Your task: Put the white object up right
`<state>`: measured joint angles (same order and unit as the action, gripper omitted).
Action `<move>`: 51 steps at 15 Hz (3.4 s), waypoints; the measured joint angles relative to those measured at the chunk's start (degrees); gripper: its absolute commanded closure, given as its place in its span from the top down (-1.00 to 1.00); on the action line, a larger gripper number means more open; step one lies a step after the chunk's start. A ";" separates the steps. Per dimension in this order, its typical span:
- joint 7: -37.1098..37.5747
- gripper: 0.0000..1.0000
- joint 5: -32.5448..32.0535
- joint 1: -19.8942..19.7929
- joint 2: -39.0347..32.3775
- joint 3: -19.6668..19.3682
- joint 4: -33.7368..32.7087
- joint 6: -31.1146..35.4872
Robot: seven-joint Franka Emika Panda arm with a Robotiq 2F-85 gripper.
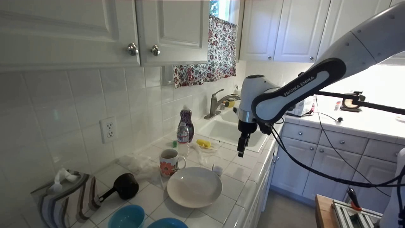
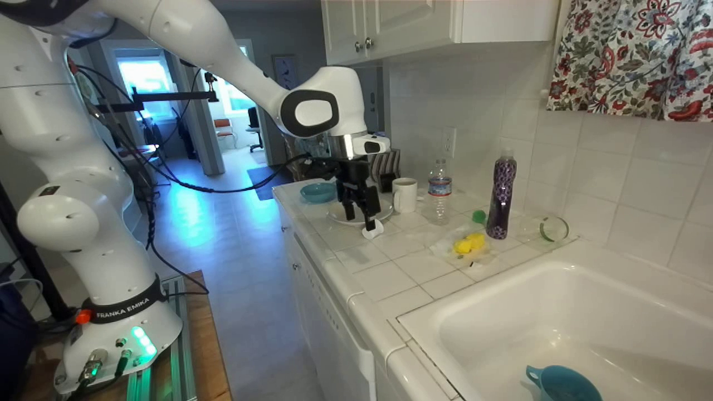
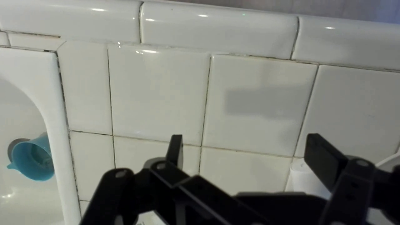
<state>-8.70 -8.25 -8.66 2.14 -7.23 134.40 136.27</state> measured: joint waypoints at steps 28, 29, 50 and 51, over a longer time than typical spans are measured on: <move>-13.36 1.00 3.66 1.42 -10.39 4.66 -3.18 11.01; -13.63 1.00 3.66 1.42 -10.71 4.71 -3.33 11.02; -15.85 0.98 5.82 0.43 -17.73 5.45 -9.93 11.79; -15.85 0.81 5.82 0.24 -17.79 5.45 -10.05 11.82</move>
<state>-24.55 -2.44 -8.42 -15.65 -1.78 124.35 148.09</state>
